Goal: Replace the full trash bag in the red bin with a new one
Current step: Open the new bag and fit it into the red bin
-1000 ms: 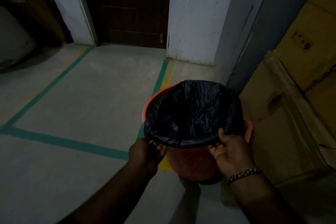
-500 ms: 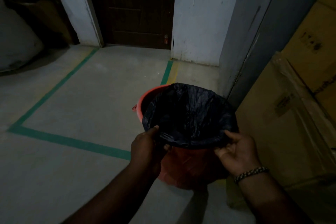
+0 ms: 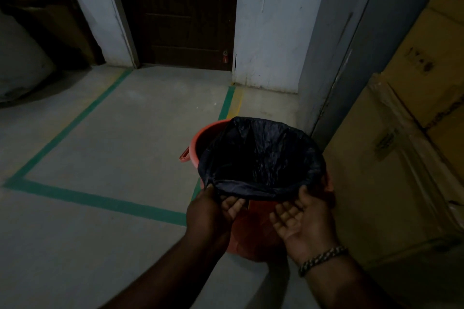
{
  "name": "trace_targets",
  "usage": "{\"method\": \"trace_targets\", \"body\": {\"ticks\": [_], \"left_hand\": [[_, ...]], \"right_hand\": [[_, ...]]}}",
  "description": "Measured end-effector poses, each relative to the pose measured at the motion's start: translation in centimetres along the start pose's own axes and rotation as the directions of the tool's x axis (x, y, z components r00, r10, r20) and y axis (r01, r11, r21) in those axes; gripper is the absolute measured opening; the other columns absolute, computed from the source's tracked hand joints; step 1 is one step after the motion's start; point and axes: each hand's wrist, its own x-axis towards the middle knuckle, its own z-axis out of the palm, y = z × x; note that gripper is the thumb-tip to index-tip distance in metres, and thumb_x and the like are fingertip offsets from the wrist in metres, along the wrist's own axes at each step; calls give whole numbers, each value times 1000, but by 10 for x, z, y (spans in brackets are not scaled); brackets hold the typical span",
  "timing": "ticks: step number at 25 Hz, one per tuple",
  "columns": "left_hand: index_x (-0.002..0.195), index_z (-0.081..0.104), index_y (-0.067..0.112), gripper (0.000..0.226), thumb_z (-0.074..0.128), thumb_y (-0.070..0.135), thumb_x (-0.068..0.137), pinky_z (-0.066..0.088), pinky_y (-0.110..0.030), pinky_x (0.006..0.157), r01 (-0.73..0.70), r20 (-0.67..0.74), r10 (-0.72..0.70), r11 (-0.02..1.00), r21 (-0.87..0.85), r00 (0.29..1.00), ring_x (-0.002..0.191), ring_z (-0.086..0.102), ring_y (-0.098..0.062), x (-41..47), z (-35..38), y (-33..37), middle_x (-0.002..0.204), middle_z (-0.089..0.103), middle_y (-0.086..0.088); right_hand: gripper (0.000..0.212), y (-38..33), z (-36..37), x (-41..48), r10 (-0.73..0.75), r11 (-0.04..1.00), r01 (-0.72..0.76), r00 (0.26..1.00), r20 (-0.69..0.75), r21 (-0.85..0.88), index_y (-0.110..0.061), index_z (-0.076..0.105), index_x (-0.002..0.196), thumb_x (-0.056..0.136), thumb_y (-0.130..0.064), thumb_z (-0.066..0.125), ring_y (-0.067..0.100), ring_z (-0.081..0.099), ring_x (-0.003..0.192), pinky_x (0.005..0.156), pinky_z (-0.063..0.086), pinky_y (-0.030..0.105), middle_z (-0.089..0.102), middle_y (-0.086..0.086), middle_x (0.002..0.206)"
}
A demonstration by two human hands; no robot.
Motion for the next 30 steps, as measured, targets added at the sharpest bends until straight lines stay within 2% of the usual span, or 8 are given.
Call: {"method": "trace_targets", "body": {"ticks": [4, 9, 13, 16, 19, 23, 27, 30], "left_hand": [[116, 60, -3, 31, 39, 14, 103, 60, -41, 73, 33, 24, -36, 990, 137, 999, 77, 73, -33, -9, 4, -17, 98, 72, -25], [102, 58, -5, 17, 61, 0, 86, 61, -38, 63, -146, -163, 199, 946, 288, 966, 68, 70, -31, -2, -9, -7, 86, 67, -29], [77, 63, 8, 12, 70, 15, 85, 41, -11, 56, -168, -113, 230, 901, 399, 967, 65, 61, -14, 9, -15, 8, 71, 61, -7], [61, 68, 13, 24, 89, 24, 61, 41, -28, 51, -234, 1, 321, 689, 685, 947, 62, 68, -29, 15, -32, -1, 61, 67, -10], [50, 63, 14, 30, 89, 29, 53, 44, -23, 42, -399, 122, 509, 482, 780, 852, 47, 64, -25, 26, -38, -2, 49, 61, -6], [91, 56, 3, 28, 68, 27, 82, 57, -33, 64, -208, -233, 286, 928, 311, 929, 78, 67, -27, 17, -18, 19, 83, 62, -10], [106, 43, 14, 61, 87, 35, 68, 59, -41, 64, -137, -163, 318, 740, 659, 934, 75, 64, -26, 6, -11, 15, 93, 58, -8], [88, 52, 12, 27, 77, 18, 79, 56, -38, 58, -203, -135, 389, 711, 674, 911, 55, 61, -24, 11, -18, 13, 79, 64, -18]], "right_hand": [[36, 5, 6, -9, -27, 997, 24, 999, 38, 77, -10, 54, 134, 101, -24, 57, 30, 61, 104, 88, 51, 45, 59, 16, 125], [30, -3, 2, 0, -74, 996, 74, 997, 14, 56, -12, 54, 132, 103, -12, 53, 27, 60, 95, 83, 50, 42, 61, 14, 118], [32, -1, 0, 5, -87, 996, 87, 996, 17, 0, -12, 56, 134, 102, -13, 54, 28, 61, 97, 70, 53, 39, 63, 12, 115], [31, -2, -2, 8, -93, 996, 93, 996, 12, -15, -13, 56, 133, 103, -13, 53, 28, 61, 99, 70, 52, 40, 62, 12, 119], [34, -7, -4, 11, -104, 994, 104, 994, -19, -20, -14, 54, 137, 103, -15, 52, 30, 58, 112, 82, 51, 42, 59, 11, 129], [36, -20, -9, 14, -103, 994, 102, 995, -15, -44, -15, 52, 140, 105, -16, 50, 27, 59, 103, 89, 51, 43, 62, 10, 121], [32, -21, -11, 15, -91, 994, 92, 996, 7, -66, -15, 54, 137, 105, -16, 49, 27, 61, 101, 76, 52, 40, 63, 9, 121], [35, -24, -13, 17, -101, 993, 101, 995, 3, -62, -14, 53, 139, 105, -17, 49, 28, 61, 105, 77, 52, 41, 62, 10, 126]]}}
